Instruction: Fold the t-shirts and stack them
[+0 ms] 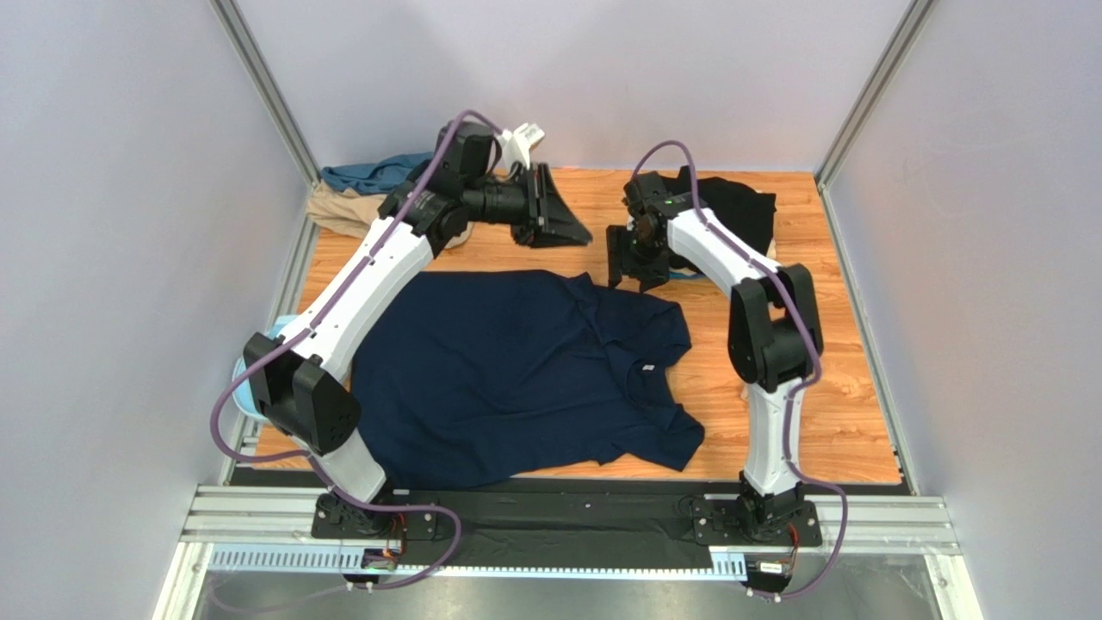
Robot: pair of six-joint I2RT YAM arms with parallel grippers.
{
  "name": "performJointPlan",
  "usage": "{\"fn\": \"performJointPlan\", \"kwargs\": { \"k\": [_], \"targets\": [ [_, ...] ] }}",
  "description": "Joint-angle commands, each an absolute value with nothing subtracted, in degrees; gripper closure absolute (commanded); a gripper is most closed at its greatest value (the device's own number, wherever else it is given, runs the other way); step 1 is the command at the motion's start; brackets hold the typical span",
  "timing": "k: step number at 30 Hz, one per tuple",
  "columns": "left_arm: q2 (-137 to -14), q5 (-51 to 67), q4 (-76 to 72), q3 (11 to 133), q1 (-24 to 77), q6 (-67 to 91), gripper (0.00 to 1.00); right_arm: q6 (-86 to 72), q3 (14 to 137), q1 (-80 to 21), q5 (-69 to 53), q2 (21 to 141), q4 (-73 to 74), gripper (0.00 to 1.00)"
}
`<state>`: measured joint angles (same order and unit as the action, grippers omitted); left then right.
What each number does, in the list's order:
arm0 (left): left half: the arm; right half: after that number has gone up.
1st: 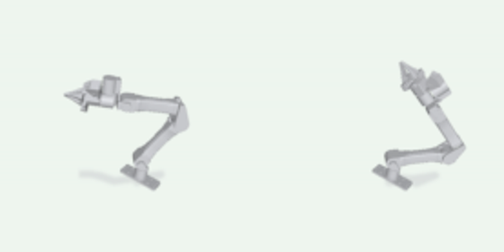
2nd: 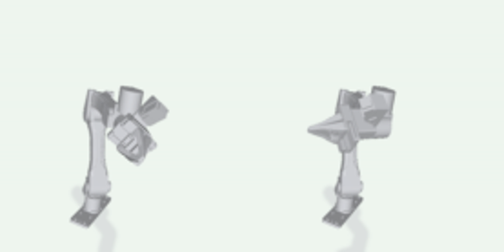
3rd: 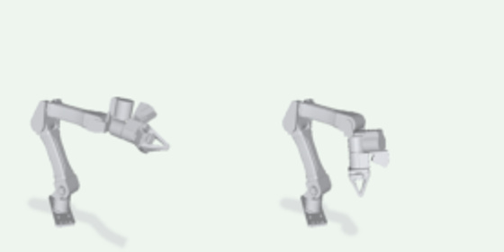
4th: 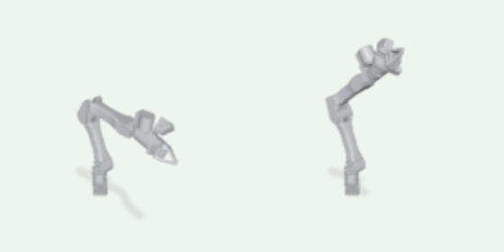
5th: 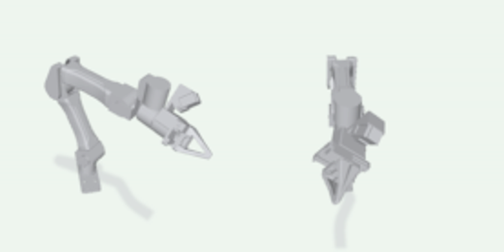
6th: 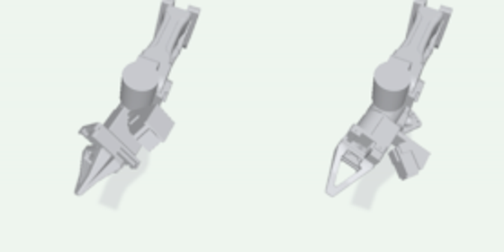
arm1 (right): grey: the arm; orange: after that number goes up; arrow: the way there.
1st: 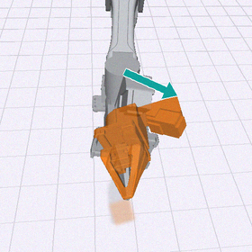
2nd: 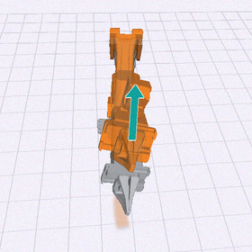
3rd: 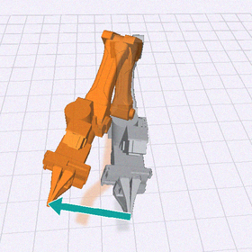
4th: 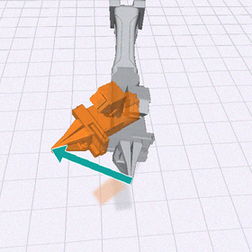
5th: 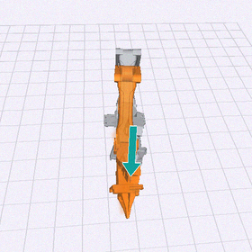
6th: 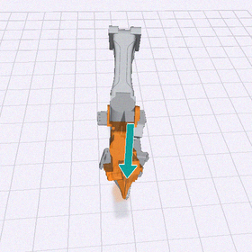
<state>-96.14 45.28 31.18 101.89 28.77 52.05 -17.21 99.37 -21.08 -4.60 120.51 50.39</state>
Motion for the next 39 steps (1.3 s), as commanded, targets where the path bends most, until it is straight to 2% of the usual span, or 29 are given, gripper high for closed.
{"fn": "performJointPlan", "kwargs": {
  "k": [1, 6, 10, 20, 32, 36, 37, 39],
  "targets": [
    [-89.1, 42.5, 38.4, 97.7, 28.3, 42.7, 0.73, -16.9, 98.5, -20.4, -7.9, 110.5, 49.7, 0.33],
    [-88.0, 37.4, 44.8, 94.5, 28.3, 37.9, 0.73, -19.7, 95.3, -20.3, -16.4, 110.9, 49.3, 0.36],
    [-87.3, 30.6, 47.9, 91.9, 28.3, 34.6, 0.74, -23.2, 91.2, -20.5, -20.8, 112.4, 41.4, 0.37],
    [-88.0, 24.5, 53.9, 93.2, 28.3, 31.3, 0.75, -24.7, 101.2, -20.5, -23.6, 123.7, 35.6, 0.38],
    [-89.4, 22.9, 56.3, 95.3, 26.5, 29.4, 0.75, -25.2, 106.8, -20.5, -26.0, 131.8, 38.2, 0.42],
    [-90.4, 23.4, 56.0, 95.4, 26.2, 29.4, 0.75, -24.7, 106.4, -20.6, -25.4, 130.7, 38.2, 0.55],
    [-90.5, 23.8, 55.8, 95.4, 26.0, 29.4, 0.75, -24.5, 106.4, -20.5, -25.1, 130.3, 38.2, 0.68],
    [-91.2, 24.2, 55.7, 95.4, 26.0, 29.4, 0.75, -24.2, 106.4, -20.5, -24.3, 129.7, 38.1, 0.78]
  ]
}}
